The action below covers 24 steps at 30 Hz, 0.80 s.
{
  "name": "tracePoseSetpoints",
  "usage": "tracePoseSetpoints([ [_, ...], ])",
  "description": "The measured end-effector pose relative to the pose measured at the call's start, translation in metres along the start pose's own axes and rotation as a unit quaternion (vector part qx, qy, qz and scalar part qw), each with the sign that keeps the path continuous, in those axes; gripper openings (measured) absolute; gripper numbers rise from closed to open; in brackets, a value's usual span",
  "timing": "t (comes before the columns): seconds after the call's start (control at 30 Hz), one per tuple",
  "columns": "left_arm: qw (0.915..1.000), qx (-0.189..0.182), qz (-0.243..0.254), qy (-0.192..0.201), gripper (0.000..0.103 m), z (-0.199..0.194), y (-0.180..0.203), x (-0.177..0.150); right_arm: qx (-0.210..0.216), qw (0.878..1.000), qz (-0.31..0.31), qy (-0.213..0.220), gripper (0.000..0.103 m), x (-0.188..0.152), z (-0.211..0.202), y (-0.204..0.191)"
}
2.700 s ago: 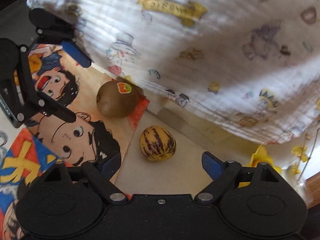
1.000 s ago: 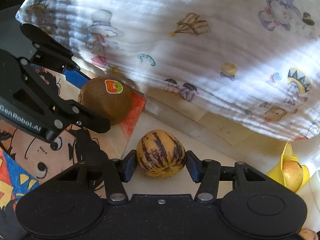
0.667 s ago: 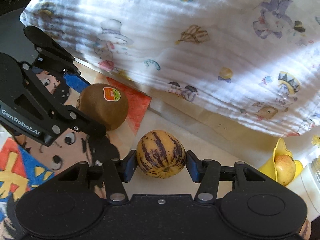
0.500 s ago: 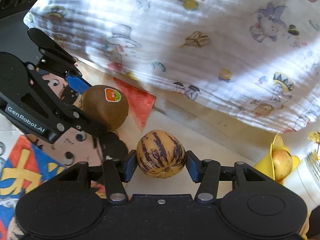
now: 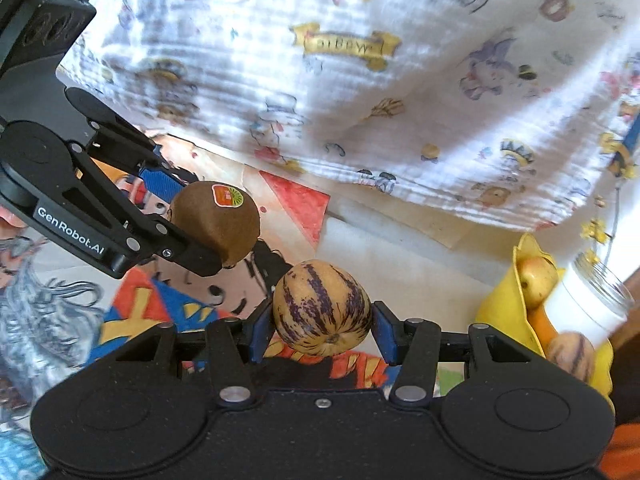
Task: Organize fruits
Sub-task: 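Carry the kiwi to the tray with the left gripper while the right gripper carries the pepino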
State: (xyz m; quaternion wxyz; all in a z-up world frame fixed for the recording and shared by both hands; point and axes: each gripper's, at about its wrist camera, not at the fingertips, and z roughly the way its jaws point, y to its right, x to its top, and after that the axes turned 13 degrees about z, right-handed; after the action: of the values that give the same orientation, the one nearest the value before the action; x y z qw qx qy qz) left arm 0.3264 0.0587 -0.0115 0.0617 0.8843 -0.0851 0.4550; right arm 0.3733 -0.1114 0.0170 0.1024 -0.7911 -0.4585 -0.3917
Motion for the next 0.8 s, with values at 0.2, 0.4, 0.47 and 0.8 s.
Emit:
tracePoseSetpoints([
  [0.2,0.9998,-0.008,0.004,0.015,0.056,-0.022,0.019,0.0,-0.005,0.999,0.035,0.016,0.053,-0.014,-0.037,-0.002],
  [0.4,0.9992,-0.02,0.016,0.03,0.056,-0.044,0.042,-0.001,-0.01,0.997,0.07,0.041,0.053,-0.03,-0.074,0.0],
  [0.47,0.9989,-0.024,0.02,0.035,0.056,-0.053,0.051,-0.002,-0.014,0.996,0.078,0.047,0.053,-0.038,-0.085,0.0],
  [0.8,0.9966,-0.046,0.033,0.059,0.056,-0.082,0.097,-0.008,-0.041,0.991,0.109,0.062,0.054,-0.08,-0.138,0.006],
])
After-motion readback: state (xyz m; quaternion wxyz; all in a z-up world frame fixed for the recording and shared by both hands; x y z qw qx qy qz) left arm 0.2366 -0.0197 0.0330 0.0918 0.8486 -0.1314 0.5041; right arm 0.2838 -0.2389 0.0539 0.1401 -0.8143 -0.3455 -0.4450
